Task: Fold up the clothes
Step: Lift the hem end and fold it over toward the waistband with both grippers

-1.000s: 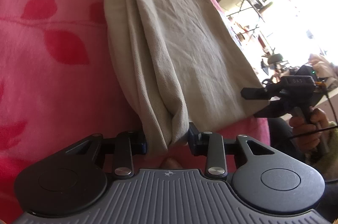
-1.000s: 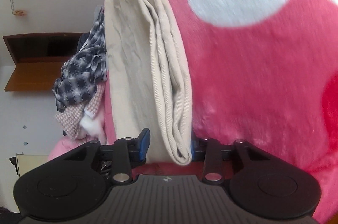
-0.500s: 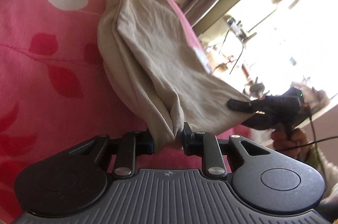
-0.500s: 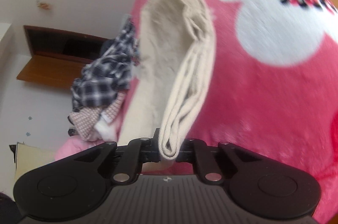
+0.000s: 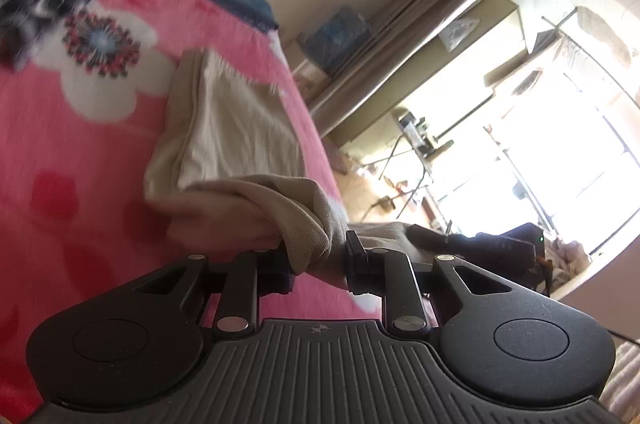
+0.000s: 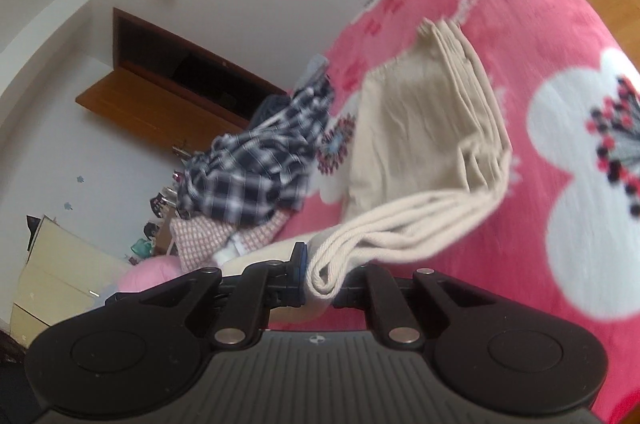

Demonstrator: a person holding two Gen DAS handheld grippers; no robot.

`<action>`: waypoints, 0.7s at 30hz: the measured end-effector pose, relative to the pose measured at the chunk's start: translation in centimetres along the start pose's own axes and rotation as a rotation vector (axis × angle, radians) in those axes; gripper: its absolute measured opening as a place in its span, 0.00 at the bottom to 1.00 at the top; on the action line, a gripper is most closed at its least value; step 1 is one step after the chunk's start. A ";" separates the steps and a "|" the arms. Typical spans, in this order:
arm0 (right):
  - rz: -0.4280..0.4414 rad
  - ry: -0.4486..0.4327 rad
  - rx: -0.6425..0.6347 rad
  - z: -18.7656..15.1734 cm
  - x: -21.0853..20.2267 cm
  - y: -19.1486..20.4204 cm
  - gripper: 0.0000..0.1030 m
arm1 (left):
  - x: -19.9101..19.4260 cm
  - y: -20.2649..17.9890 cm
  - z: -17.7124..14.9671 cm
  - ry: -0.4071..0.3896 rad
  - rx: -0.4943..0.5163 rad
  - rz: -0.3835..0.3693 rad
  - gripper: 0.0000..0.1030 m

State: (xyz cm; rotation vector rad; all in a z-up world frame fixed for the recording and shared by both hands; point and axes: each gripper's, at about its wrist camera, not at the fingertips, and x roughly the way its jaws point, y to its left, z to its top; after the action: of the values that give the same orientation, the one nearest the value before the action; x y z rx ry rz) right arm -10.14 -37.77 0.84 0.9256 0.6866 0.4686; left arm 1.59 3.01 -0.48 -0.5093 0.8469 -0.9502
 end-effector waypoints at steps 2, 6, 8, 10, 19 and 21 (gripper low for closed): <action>0.012 -0.016 0.003 0.8 0.2 -0.1 0.10 | 0.6 0.1 1.1 -0.020 0.001 -0.004 0.21; 0.024 -0.041 0.030 3.1 1.4 -0.6 0.10 | 2.1 0.7 3.6 -0.045 -0.021 -0.009 0.21; 0.022 -0.048 0.034 4.6 2.2 -0.9 0.10 | 3.2 1.3 5.1 -0.058 -0.030 -0.003 0.21; 0.020 -0.051 0.039 6.3 3.1 -1.2 0.10 | 4.6 2.1 6.9 -0.066 -0.048 0.002 0.21; -0.022 -0.046 0.135 14.4 9.0 -4.5 0.10 | 11.1 7.2 13.1 -0.074 -0.167 0.037 0.21; -0.027 -0.049 0.162 16.0 10.4 -5.4 0.10 | 12.4 8.6 14.3 -0.078 -0.207 0.036 0.21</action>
State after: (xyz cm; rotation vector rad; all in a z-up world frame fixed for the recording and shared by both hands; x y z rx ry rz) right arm 8.88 -43.05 -0.55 1.0752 0.6988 0.3688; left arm 21.27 -3.09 -3.19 -0.7025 0.8857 -0.8091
